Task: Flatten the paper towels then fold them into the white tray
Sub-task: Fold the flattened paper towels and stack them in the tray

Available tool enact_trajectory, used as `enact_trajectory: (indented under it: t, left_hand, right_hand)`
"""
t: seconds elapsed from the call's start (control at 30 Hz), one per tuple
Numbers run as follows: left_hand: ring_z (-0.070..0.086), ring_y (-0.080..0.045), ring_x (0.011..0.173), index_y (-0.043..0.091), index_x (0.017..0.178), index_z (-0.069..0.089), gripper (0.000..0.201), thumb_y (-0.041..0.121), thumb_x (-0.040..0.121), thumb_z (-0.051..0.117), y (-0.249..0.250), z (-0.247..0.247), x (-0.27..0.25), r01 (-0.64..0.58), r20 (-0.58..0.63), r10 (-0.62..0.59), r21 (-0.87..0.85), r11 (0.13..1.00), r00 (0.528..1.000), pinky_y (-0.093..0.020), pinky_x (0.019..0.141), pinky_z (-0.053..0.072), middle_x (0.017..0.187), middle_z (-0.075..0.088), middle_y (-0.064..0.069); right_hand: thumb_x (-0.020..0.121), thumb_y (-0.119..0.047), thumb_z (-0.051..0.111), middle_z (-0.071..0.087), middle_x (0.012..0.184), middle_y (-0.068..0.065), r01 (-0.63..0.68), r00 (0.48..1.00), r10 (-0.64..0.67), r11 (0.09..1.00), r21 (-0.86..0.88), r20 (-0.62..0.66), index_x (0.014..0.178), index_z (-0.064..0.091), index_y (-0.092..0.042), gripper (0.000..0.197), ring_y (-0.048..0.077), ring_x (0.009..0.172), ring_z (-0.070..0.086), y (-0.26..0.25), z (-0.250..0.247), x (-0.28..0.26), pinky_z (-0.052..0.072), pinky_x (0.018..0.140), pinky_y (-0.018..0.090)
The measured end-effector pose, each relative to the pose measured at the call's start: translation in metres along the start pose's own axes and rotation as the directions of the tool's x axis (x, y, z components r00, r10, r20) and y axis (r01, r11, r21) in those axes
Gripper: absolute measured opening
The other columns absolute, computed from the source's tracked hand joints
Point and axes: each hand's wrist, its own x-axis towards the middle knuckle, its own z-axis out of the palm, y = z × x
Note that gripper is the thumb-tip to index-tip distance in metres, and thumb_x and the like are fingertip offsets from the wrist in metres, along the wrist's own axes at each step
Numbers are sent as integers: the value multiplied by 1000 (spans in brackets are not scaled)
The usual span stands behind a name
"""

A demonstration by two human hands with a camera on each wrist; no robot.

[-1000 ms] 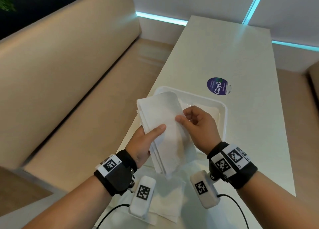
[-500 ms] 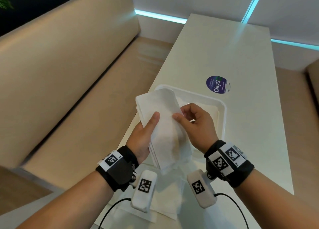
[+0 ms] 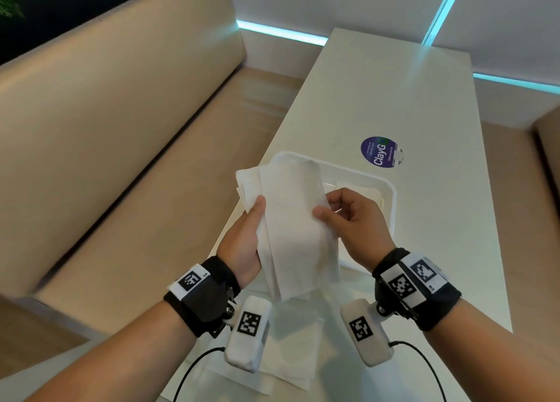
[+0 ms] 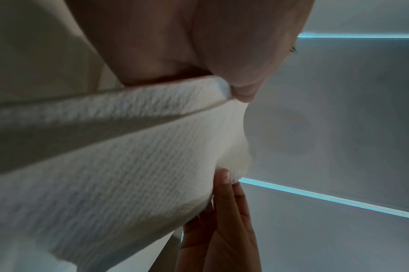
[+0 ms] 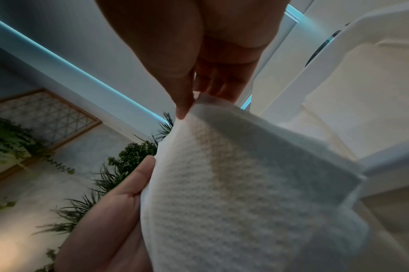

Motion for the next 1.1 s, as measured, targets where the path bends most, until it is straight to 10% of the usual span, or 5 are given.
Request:
enact_trajectory:
  t: [0.5,0.77,1.0,1.1]
  left_hand:
    - [59,-27,119,14,138,48,69,63,96,24,-7,-6,7,33,19,-33,30,999,999,-45,108,38,130,62,-9]
    - [58,-25,121,14,138,48,71,62,96,17,-4,-4,5,-5,83,0,59,998,997,-44,105,40,130,62,-10]
    - [56,-28,124,19,139,47,79,72,90,15,-7,-2,8,7,112,-12,44,999,994,-49,108,39,134,59,-11]
    - [57,-27,123,21,138,47,78,71,90,10,-6,1,6,3,133,-6,21,1000,991,-44,102,45,132,60,-10]
  right_hand:
    - [79,-20,75,65,64,-4,-25,988,35,997,-71,150,76,68,-22,8,9,59,57,0,0,-3,47,66,29]
    - [80,-18,75,74,76,9,-61,974,81,993,-101,210,84,70,-16,6,28,74,69,-1,-5,0,53,81,45]
    - [78,-19,77,62,52,-11,-53,986,70,992,-115,153,73,64,-25,15,-2,51,55,-2,-1,-4,41,57,10]
    - [77,-21,78,62,55,-9,-52,989,69,990,-131,133,74,66,-22,12,0,53,56,-2,0,-5,42,58,12]
